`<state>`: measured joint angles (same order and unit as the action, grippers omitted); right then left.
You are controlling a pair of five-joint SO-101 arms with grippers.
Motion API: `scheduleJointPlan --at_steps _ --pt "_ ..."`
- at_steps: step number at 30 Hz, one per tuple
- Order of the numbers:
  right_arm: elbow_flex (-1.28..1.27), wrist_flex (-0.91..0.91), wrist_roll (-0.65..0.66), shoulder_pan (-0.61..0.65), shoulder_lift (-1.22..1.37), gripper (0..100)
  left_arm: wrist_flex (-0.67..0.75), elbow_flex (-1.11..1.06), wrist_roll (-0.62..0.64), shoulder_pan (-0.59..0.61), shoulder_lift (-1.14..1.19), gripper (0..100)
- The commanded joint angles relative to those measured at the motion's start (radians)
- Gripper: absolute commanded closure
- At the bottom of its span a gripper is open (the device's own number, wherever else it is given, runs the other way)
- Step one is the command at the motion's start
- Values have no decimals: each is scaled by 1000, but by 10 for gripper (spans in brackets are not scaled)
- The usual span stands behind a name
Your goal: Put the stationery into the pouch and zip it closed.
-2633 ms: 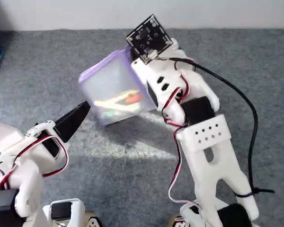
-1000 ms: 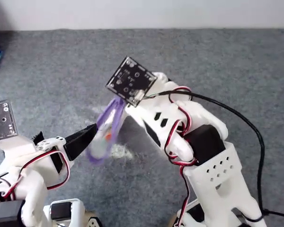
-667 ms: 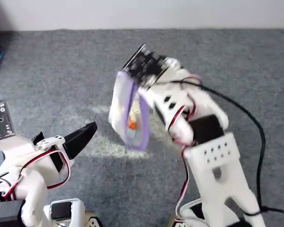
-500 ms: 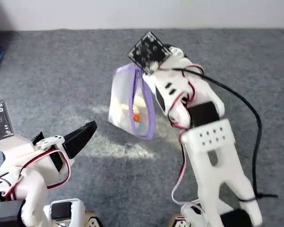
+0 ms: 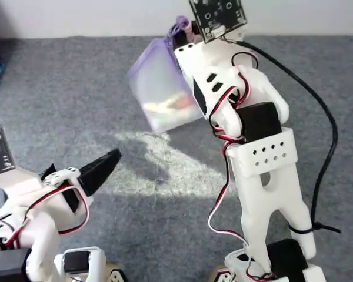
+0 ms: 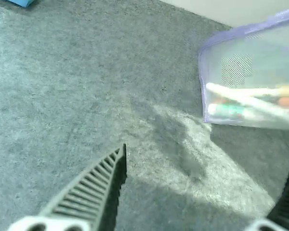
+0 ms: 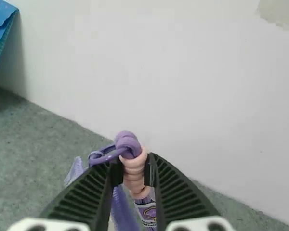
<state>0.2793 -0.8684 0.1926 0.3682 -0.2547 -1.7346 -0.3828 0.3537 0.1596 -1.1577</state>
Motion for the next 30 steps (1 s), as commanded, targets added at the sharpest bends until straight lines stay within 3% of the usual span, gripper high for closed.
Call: scheduleJointPlan --at_steps 1,7,16,22,26,30 --pt "109 8 -14 19 -16 991 -11 4 35 -103 -6 529" --pt "126 -1 -2 35 -4 991 20 -12 97 -215 2 529" --pt "94 19 29 -104 111 991 -3 -45 100 -218 -6 529" --pt "94 185 40 -163 174 991 -3 -45 100 -218 -6 529" --pt "94 242 130 -137 211 991 -3 -45 100 -218 -6 529" --pt "92 174 170 -50 216 991 -3 -44 101 -218 -8 529"
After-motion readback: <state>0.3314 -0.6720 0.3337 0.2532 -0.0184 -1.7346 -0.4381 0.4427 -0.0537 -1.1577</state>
